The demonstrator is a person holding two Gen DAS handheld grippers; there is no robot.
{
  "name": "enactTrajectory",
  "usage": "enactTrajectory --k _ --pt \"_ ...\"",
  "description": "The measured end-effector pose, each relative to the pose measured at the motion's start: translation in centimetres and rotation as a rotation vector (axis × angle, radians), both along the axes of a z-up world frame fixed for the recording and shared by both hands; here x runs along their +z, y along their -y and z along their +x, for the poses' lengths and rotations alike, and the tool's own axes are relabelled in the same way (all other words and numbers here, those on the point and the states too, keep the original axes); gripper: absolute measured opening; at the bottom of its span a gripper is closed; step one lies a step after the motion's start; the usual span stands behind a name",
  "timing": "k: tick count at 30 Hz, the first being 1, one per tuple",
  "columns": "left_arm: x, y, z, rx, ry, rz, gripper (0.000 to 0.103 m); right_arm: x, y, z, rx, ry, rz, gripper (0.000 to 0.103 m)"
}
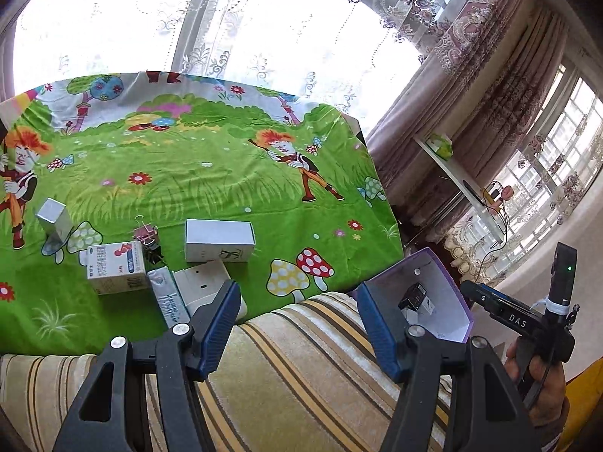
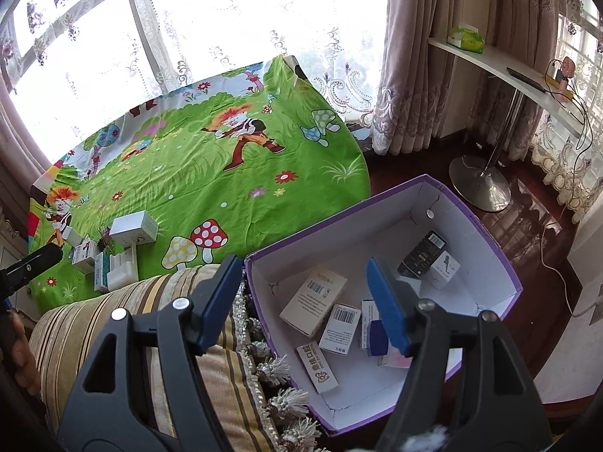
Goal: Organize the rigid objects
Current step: 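Move both open tools back to the remaining boxes on the bed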
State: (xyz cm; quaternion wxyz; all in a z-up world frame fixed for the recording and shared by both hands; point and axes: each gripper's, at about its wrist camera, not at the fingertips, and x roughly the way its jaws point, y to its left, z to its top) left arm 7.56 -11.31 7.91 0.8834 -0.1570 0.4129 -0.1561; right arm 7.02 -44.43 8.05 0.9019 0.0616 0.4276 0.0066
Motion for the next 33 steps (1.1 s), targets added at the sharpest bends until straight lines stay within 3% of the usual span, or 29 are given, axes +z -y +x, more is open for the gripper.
enactTrajectory --k 15,33 --pt "-1.0 -10.3 -0.3 0.199 -0.037 0.045 0.065 0.9 -6.6 1.6 0.158 0.008 -0.015 0.074" --pt "-2.1 -16.4 2.6 0.303 -0.079 0.086 0.065 -0.3 -16.2 5.7 0.352 -0.064 0.018 0.084"
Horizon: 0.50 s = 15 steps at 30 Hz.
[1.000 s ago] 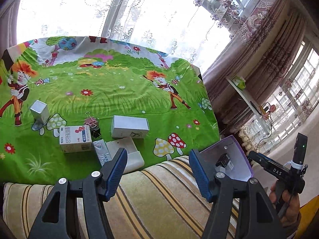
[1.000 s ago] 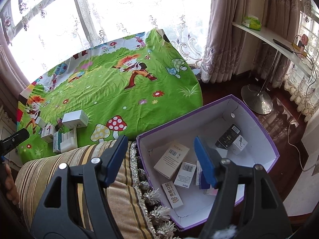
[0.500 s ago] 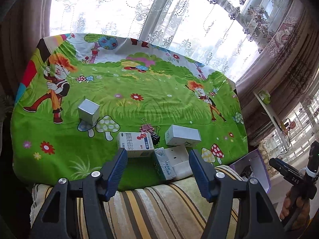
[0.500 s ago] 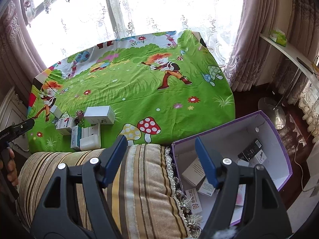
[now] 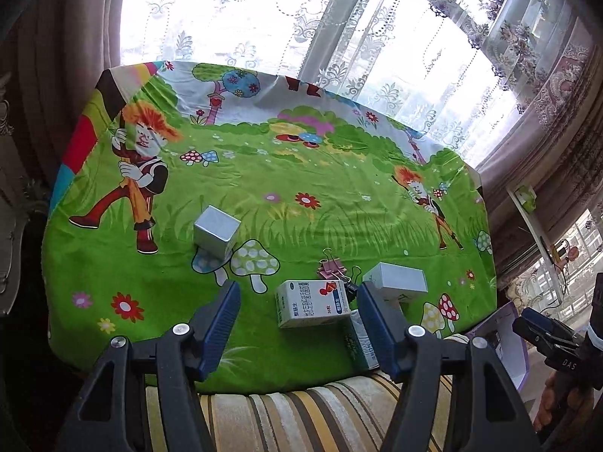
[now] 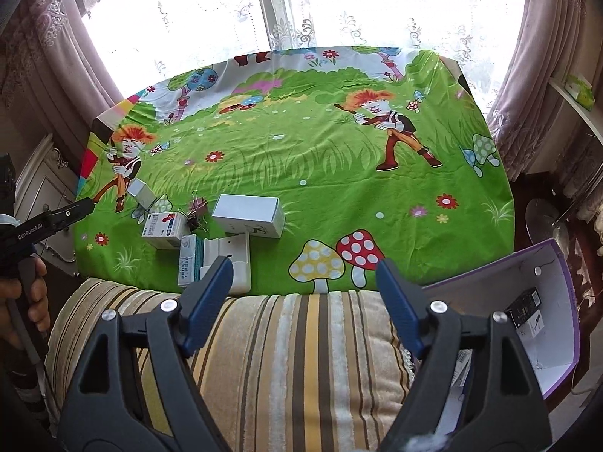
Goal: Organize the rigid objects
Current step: 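Move both open tools back to the remaining boxes on the bed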
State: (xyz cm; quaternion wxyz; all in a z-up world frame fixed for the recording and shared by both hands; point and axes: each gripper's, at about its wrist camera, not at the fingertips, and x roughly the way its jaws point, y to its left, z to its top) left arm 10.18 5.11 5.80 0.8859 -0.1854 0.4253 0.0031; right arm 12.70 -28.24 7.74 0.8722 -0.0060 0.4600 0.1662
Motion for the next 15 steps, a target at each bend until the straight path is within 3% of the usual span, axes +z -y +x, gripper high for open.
enactTrajectory --k 15 --pt "-3.1 -4.4 5.6 0.051 -0.102 0.043 0.065 -4.2 -8.3 5.0 0.079 -0.134 -0.040 0.086"
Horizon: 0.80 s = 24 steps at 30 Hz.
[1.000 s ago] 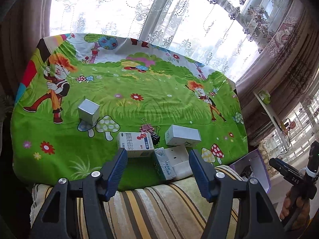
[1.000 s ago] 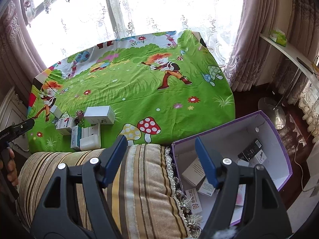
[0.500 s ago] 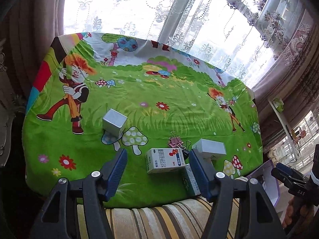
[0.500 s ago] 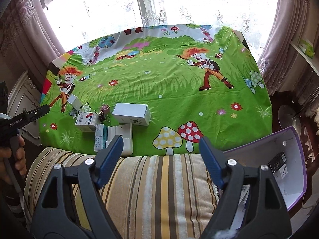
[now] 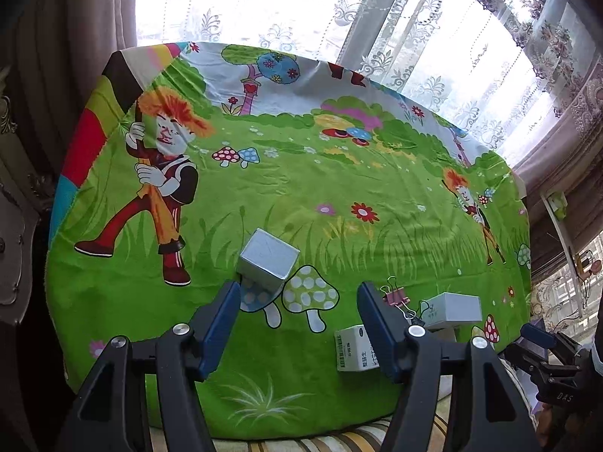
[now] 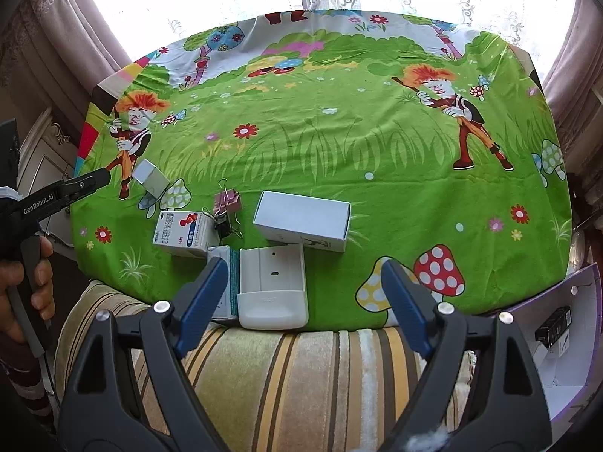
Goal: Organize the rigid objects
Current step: 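Move both open tools back to the remaining boxes on the bed, then grasp the silver cube box with left tool while right tool grasps long white box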
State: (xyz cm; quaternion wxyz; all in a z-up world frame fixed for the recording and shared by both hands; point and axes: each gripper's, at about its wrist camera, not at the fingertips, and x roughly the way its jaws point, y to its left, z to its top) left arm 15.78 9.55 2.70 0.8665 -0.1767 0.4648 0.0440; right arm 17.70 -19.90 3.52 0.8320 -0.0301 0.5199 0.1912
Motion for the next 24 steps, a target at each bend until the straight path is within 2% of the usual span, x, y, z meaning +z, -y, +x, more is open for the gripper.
enactTrajectory --k 8,15,24 --pt "-3.5 -1.0 3.8 -0.009 -0.090 0.024 0.065 -2.5 -2.1 2.4 -0.022 -0.059 -0.023 0.086" --pt "-5.7 -1.1 5.8 -0.031 -0.130 0.072 0.065 -4.5 -3.4 3.8 -0.017 -0.086 -0.060 0.088" --pt "-7.9 -1.0 7.4 -0.064 -0.168 0.095 0.064 -5.2 -4.1 5.4 -0.036 -0.047 -0.105 0.096"
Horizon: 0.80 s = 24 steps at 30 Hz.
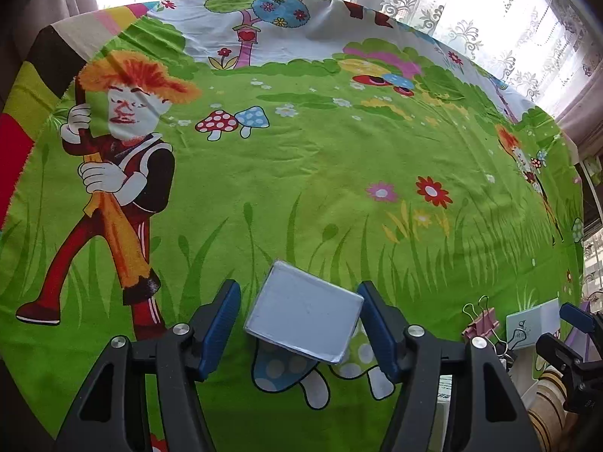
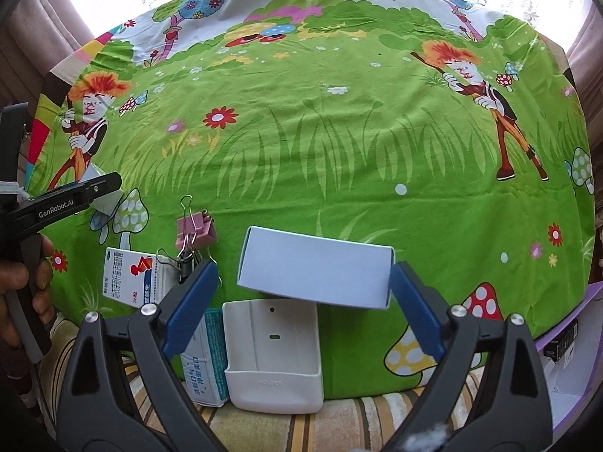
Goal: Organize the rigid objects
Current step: 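Grasp the silver cube box with left tool while right tool grasps long white box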
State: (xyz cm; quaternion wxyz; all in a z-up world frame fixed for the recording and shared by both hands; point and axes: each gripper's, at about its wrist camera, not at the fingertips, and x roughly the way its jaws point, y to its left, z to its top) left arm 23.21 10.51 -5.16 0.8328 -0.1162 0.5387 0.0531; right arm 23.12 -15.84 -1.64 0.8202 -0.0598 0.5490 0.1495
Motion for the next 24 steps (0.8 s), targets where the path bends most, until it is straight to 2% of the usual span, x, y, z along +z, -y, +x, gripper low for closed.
enactTrajectory --k 3,8,12,24 --pt "-0.2 0.5 0.1 -0.011 -0.001 0.031 0.053 -0.1 0.2 0.2 -0.007 0.007 -0.018 0.097" --pt "-0.1 1.0 0.0 -0.030 -0.001 0.028 0.053 0.0 0.8 0.2 -0.029 0.023 -0.019 0.097" --pt "0.6 1.5 -0.8 -0.025 0.012 -0.006 0.053 -0.5 0.4 0.4 -0.016 0.010 -0.024 0.097" --pt "5.7 3.2 -4.1 -0.020 0.127 -0.095 0.053 -0.7 -1.0 0.6 0.017 0.013 -0.032 0.098"
